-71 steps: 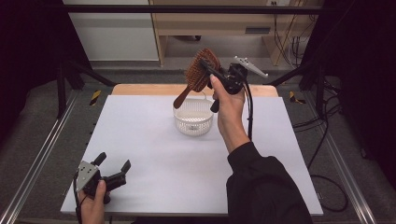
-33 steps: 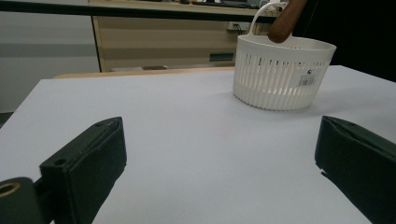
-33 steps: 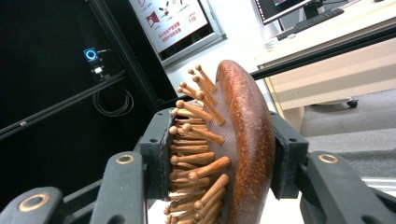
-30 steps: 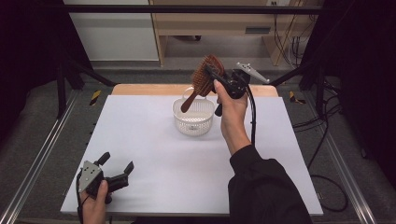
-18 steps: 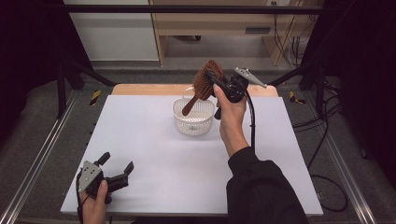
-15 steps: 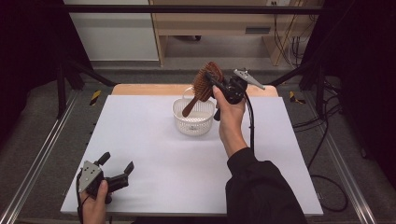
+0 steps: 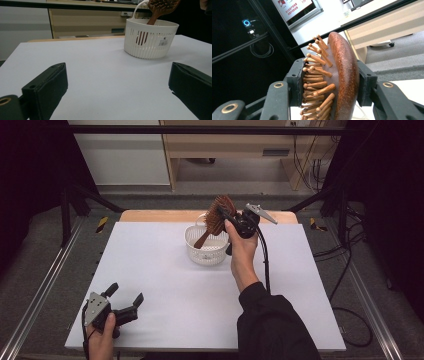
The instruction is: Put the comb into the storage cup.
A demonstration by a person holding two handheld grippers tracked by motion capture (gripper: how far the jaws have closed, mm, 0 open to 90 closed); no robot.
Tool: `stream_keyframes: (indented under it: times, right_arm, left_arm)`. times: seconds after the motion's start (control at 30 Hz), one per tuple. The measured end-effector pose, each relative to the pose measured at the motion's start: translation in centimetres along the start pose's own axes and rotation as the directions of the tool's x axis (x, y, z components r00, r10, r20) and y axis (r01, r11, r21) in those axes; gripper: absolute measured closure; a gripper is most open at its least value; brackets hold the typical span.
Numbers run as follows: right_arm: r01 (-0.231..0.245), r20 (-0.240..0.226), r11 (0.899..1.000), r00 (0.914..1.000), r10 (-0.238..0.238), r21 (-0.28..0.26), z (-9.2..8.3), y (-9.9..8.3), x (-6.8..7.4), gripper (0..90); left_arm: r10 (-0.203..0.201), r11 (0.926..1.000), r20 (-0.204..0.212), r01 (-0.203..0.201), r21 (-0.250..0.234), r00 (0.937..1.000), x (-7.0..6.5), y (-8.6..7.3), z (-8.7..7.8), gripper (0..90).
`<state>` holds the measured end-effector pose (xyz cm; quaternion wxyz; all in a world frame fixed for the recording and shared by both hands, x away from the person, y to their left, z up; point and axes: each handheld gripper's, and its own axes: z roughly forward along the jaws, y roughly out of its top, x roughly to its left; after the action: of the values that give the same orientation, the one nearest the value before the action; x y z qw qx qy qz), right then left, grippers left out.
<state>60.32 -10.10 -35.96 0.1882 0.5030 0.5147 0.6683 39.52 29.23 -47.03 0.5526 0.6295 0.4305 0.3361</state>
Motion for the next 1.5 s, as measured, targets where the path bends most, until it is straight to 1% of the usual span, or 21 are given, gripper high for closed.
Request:
stream_keyframes:
  times: [0.1,0.3,0.4,0.5,0.6,0.83,1.0,1.27,1.5]
  right_arm:
    - [0.009,-0.003,1.000,1.0000,-0.009,0.004,0.1,-0.3,0.0,50.4]
    - [0.004,-0.004,1.000,1.0000,-0.004,0.013,0.4,-1.1,0.0,50.3]
    - [-0.006,0.003,1.000,1.0000,0.006,0.010,0.4,-1.5,-0.1,50.2]
    - [-0.003,0.003,1.000,1.0000,0.003,0.016,0.6,-1.8,0.0,50.2]
    - [-0.008,0.008,1.000,0.9999,0.008,0.017,0.8,-1.9,0.0,50.2]
    - [0.000,0.006,1.000,1.0000,0.000,0.017,0.8,-2.3,0.2,50.2]
    - [0.004,0.010,1.000,0.9999,-0.004,0.016,0.8,-2.6,0.1,50.2]
    - [0.007,0.000,1.000,1.0000,-0.007,0.014,1.0,-2.8,0.2,50.2]
    - [0.008,0.002,1.000,1.0000,-0.009,0.014,1.1,-2.9,0.2,50.2]
  left_arm:
    - [-0.001,1.0000,0.001,0.001,0.001,1.0000,0.0,0.0,0.0,2.3]
    - [-0.003,1.0000,0.002,0.003,0.003,1.0000,0.0,0.0,0.0,2.3]
    - [-0.003,1.0000,0.004,0.002,0.007,1.0000,-0.1,-0.1,0.1,2.3]
    - [-0.003,1.0000,0.005,0.003,0.008,1.0000,-0.1,-0.1,0.1,2.3]
    - [-0.003,1.0000,0.004,0.003,0.007,1.0000,0.0,-0.1,0.1,2.3]
    - [-0.003,0.9999,0.006,0.003,0.010,1.0000,-0.1,-0.1,0.1,2.5]
    - [-0.004,0.9999,0.008,0.003,0.011,1.0000,-0.1,-0.1,0.2,2.7]
    - [-0.004,0.9999,0.009,0.004,0.013,1.0000,-0.1,-0.1,0.2,2.7]
    - [-0.004,0.9999,0.010,0.004,0.012,0.9999,-0.1,-0.1,0.2,2.7]
